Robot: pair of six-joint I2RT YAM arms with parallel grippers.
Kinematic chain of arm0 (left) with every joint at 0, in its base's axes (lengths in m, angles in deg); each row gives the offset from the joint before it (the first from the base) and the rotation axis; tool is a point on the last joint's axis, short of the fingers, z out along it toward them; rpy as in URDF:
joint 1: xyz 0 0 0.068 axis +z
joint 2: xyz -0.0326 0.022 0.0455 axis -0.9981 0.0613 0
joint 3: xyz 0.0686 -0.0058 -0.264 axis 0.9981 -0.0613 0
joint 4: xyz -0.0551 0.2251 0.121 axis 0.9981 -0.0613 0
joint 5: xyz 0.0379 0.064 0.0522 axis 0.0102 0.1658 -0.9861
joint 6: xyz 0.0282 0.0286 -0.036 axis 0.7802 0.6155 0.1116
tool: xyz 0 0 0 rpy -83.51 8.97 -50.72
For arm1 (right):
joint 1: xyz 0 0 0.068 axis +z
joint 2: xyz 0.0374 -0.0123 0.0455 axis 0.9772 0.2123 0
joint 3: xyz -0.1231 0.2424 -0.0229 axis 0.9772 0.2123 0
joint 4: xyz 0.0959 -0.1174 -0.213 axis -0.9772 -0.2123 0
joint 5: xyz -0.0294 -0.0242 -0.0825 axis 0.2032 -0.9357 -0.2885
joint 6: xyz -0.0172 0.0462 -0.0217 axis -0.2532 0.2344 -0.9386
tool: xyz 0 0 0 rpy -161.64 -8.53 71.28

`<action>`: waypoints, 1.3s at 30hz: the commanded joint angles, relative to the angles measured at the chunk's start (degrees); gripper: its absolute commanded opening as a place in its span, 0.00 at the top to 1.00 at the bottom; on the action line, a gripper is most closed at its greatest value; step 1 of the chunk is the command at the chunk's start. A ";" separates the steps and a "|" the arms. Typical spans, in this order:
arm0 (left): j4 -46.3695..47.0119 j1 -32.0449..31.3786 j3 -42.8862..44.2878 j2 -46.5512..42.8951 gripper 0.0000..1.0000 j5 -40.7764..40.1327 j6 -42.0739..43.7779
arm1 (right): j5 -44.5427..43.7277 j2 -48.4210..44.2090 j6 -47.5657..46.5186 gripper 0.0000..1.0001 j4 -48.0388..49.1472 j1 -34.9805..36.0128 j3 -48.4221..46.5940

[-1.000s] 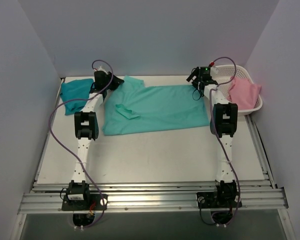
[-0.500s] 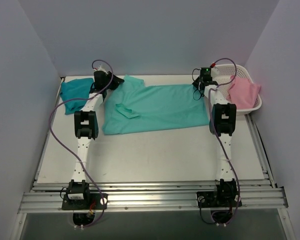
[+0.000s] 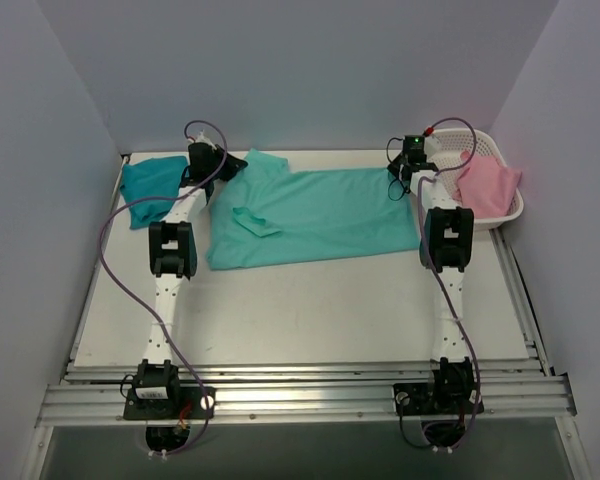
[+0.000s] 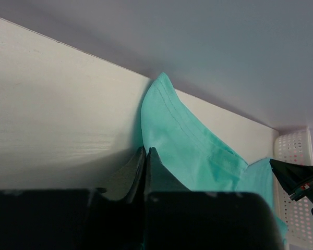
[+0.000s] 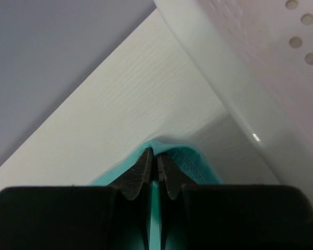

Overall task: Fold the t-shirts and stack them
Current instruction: Fold the tshirt

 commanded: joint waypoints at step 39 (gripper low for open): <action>-0.29 -0.05 -18.96 -27.25 0.98 2.26 13.46 | 4.48 -19.49 -3.52 1.00 2.36 -2.07 16.11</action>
